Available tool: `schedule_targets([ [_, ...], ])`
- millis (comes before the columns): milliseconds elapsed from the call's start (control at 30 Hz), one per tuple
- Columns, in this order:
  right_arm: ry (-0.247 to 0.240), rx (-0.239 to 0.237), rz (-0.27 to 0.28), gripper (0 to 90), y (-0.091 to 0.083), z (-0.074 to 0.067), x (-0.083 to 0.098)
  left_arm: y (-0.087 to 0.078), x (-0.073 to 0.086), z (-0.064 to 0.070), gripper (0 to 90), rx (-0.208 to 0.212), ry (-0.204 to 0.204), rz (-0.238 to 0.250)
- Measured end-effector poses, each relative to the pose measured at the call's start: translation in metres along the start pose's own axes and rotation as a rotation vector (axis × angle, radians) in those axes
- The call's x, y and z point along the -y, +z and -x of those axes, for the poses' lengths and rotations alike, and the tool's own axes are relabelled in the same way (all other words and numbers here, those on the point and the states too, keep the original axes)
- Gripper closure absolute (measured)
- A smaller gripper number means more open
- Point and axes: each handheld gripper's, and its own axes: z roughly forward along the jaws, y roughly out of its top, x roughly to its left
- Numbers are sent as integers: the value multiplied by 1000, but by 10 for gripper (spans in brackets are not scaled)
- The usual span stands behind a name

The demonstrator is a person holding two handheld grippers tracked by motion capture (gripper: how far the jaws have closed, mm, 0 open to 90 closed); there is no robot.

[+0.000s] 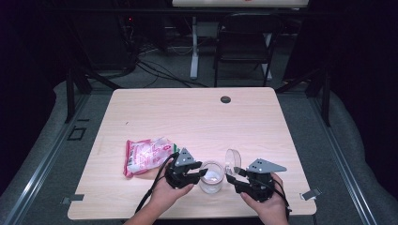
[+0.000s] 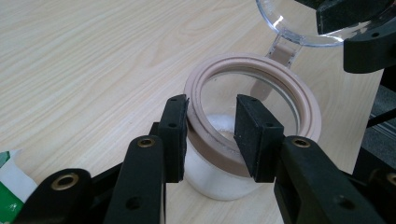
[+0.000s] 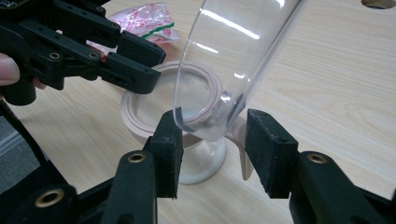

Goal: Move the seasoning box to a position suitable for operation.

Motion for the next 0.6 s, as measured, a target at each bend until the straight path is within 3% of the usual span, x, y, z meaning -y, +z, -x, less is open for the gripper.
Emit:
schedule_targets([
  [367, 22, 8, -7, 574, 11, 1, 4, -6, -2, -2, 613, 11, -18, 23],
  [600, -4, 36, -11, 619, 19, -1, 5, -11, 0, -5, 610, -8, -18, 30],
])
